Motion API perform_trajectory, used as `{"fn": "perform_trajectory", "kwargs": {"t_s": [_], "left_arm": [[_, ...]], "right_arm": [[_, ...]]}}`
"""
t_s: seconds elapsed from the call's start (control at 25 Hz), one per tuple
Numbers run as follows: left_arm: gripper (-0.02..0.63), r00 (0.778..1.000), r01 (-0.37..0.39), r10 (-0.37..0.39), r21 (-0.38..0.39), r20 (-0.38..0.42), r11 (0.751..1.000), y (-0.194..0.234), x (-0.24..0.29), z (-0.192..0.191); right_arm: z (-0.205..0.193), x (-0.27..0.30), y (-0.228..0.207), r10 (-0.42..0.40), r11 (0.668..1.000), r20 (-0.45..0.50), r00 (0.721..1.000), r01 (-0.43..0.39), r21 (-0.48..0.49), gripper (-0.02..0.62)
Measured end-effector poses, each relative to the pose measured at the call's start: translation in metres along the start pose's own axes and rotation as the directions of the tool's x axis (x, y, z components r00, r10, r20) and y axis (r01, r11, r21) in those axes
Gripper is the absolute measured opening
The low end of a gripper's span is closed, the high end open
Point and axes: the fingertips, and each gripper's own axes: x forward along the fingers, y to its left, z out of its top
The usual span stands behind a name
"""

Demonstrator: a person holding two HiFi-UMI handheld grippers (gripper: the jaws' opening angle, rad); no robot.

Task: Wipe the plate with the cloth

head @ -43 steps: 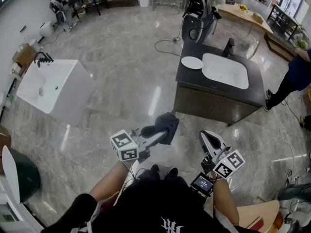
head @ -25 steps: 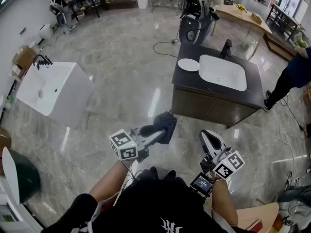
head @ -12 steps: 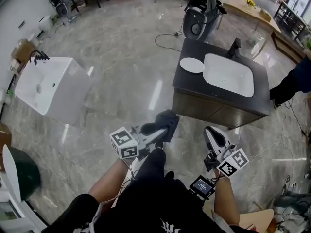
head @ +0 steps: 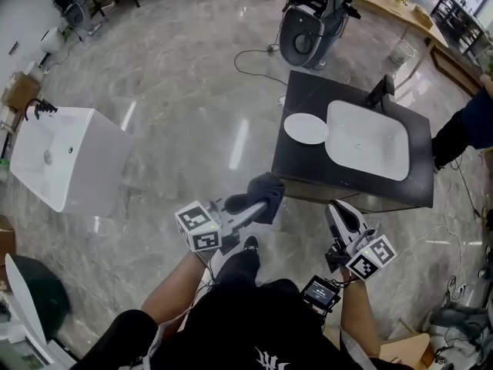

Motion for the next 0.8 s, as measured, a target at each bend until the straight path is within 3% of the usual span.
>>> {"fn": "perform_trajectory", "kwargs": {"t_s": [0.24, 0.52, 0.6, 0.68, 0.8], "left_arm": [[0.060, 0.999, 0.029, -0.029, -0.008, -0.026, 1.000, 0.050, 0.040, 0.022], [0.060, 0.999, 0.008, -0.008, -0.014, -0.048, 1.000, 0.093, 0.086, 0.025], [0.060, 0.999, -0.008, 0.007, -0.021, -0.051, 1.000, 0.107, 0.102, 0.026], [0.060, 0.999, -0.027, 0.026, -0.042, -0.041, 0.999, 0.122, 0.121, 0.029], [0.060, 0.998, -0.055, 0.053, -0.085, -0.023, 0.995, 0.146, 0.156, 0.033]], "right_arm": [[0.025, 0.037, -0.046, -0.034, 0.999, 0.000, 0.999, 0.034, -0.022, 0.006], [0.035, 0.053, -0.112, -0.044, 0.998, -0.017, 0.999, 0.043, -0.044, 0.008], [0.037, 0.059, -0.135, -0.029, 0.999, -0.026, 0.999, 0.029, -0.023, 0.016], [0.040, 0.066, -0.160, -0.006, 1.000, -0.037, 0.999, 0.007, 0.014, 0.066], [0.048, 0.077, -0.206, 0.021, 0.998, -0.057, 0.998, -0.018, 0.061, 0.071]]}}
